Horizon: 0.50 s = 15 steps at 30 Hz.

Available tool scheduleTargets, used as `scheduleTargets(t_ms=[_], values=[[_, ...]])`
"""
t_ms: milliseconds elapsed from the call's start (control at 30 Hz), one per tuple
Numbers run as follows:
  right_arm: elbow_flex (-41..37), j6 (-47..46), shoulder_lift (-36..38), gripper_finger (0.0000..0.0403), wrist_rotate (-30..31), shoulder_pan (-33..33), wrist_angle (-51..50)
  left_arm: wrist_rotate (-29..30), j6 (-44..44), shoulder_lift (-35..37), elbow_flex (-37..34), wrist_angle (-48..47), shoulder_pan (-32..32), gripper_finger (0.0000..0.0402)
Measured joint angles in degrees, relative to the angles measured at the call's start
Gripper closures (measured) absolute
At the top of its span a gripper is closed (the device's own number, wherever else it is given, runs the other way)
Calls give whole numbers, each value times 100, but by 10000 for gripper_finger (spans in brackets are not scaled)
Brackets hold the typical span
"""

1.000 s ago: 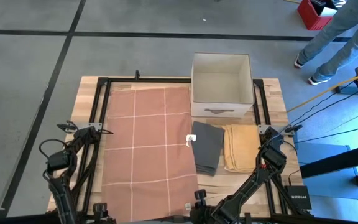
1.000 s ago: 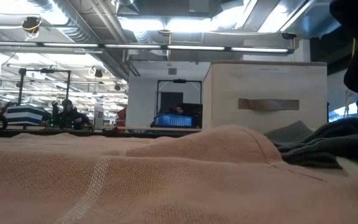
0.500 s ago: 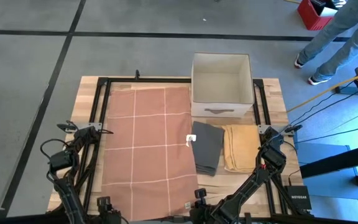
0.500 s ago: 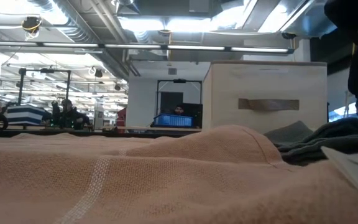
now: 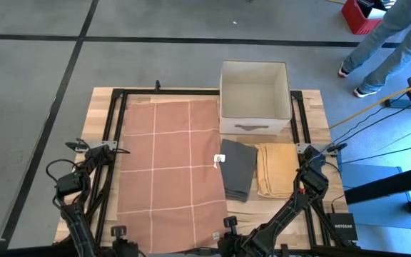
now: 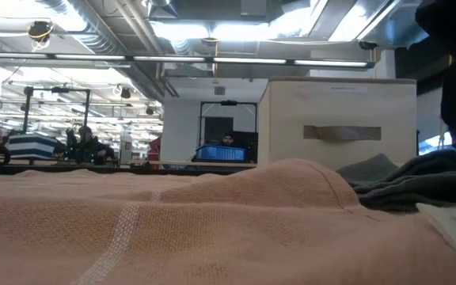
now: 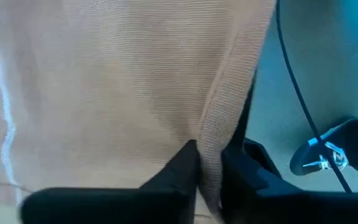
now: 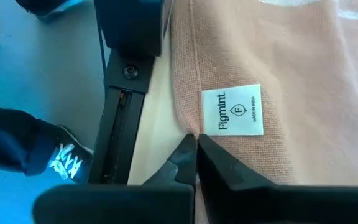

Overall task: Fold towel
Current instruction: Fold the brown towel

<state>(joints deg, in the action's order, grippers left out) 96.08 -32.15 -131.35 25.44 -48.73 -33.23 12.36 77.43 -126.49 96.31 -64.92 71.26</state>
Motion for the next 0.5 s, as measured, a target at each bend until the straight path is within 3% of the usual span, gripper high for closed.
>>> scheduleTargets(t_ms=[133, 300, 500], values=[[351, -45, -24, 398, 84, 4, -676, 48, 319, 143, 0, -230, 21, 396], [1189, -194, -22, 399, 582, 4, -1893, 596, 918, 625, 0, -733, 94, 396], [2111, -209, -17, 400, 1082, 11, -2636, 669, 1303, 1183, 0, -1263, 122, 394]])
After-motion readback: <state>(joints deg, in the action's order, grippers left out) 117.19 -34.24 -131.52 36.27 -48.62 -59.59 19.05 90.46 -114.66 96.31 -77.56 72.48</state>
